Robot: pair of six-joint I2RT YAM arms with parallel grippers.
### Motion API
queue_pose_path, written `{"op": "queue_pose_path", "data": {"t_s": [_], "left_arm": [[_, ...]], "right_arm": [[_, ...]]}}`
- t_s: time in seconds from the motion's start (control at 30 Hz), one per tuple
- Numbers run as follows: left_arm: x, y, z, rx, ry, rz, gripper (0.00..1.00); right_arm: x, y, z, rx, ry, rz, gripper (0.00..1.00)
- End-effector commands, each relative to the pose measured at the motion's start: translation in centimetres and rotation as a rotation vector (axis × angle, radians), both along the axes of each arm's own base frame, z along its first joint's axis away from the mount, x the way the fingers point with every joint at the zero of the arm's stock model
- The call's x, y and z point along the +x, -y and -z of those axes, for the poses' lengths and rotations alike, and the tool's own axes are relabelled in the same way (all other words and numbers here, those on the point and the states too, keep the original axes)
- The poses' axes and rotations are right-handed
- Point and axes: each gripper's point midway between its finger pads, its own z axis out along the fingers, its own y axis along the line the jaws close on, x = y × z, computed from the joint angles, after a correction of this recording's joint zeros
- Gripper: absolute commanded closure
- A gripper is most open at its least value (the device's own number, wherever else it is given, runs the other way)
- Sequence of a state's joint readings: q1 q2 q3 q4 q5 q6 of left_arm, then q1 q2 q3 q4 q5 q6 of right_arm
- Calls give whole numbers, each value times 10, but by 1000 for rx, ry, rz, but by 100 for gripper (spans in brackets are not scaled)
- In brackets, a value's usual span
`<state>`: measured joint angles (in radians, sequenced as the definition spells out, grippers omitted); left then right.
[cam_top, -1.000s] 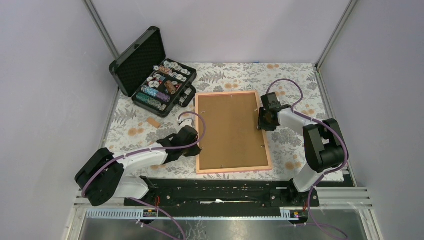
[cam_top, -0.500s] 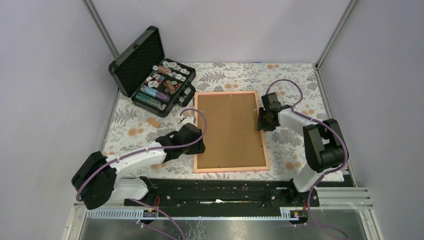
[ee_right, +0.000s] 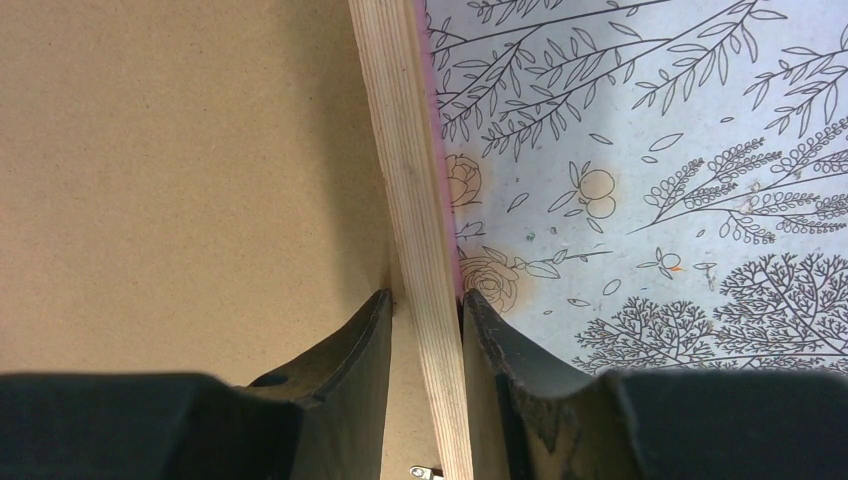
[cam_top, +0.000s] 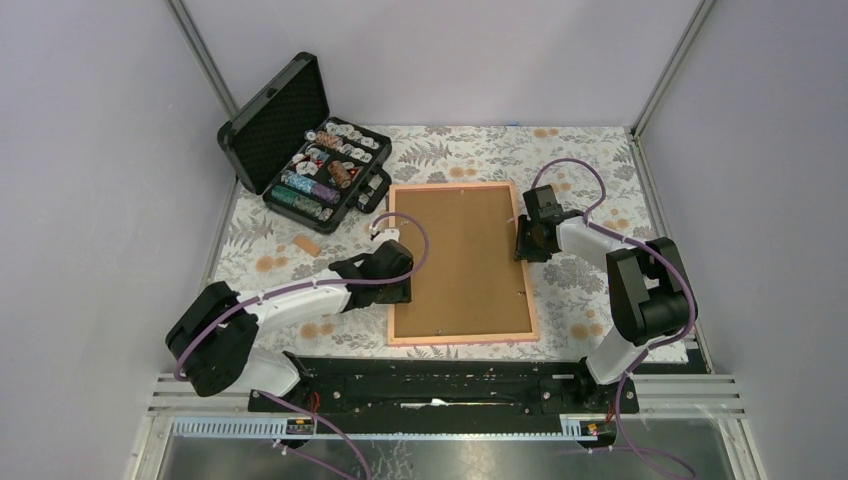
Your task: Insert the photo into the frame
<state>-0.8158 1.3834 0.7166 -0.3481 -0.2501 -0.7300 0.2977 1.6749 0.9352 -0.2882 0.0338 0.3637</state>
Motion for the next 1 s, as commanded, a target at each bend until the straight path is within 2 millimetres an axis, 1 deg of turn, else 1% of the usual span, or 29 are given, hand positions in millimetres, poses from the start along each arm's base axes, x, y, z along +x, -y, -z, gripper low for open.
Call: {"op": "queue_pose_path", "data": {"t_s": [0.0, 0.1, 0.17, 0.23, 0.3, 0.43, 0.6, 0.77, 0.8, 0.87, 0.97], "left_arm": [[6, -11, -5, 61, 29, -19, 42], [5, -15, -13, 51, 48, -31, 38], [5, -16, -13, 52, 50, -36, 38], [4, -16, -9, 55, 41, -35, 37], [3, -11, -5, 44, 33, -20, 38], [4, -8, 4, 60, 11, -4, 41], [7, -12, 11, 94, 15, -10, 41], [9, -13, 18, 105, 16, -28, 50], [10, -14, 20, 106, 15, -35, 56], [9, -16, 24, 117, 6, -44, 70], [9, -28, 30, 138, -1, -83, 84]], "right_arm": [[-16, -16, 38, 50, -79, -41, 97], [-16, -17, 39, 55, -83, -45, 97], [-17, -18, 40, 58, -87, -47, 98], [-17, -19, 41, 59, -90, -49, 98], [-17, -19, 41, 62, -92, -49, 98], [-17, -19, 41, 62, -94, -52, 98], [-18, -20, 42, 64, -96, -54, 99], [-18, -20, 42, 67, -99, -55, 99], [-18, -20, 43, 67, -100, -57, 99], [-18, -21, 43, 69, -101, -57, 100], [-18, -21, 43, 69, -101, -57, 100]]}}
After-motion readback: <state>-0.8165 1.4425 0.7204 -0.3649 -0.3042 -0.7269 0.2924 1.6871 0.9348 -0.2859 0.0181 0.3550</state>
